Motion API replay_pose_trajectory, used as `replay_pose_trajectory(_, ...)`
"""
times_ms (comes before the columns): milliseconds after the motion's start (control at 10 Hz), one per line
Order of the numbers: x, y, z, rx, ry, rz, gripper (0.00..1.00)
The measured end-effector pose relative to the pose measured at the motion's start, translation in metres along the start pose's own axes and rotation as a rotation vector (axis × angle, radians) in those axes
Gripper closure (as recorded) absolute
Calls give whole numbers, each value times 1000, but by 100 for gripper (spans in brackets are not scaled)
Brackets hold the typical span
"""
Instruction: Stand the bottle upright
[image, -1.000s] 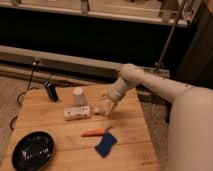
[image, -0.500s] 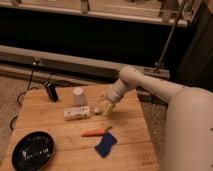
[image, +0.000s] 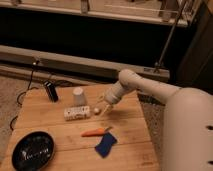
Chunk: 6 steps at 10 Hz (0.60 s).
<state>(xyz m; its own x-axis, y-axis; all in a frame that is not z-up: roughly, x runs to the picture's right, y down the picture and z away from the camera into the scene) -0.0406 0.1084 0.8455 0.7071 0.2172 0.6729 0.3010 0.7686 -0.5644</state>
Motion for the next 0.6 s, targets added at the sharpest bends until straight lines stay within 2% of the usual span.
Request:
replay_pose_trajectory(400,-4,-4,20,2,2,12,37)
replay_pose_trajectory(600,-3,-9,20,12,2,20,37)
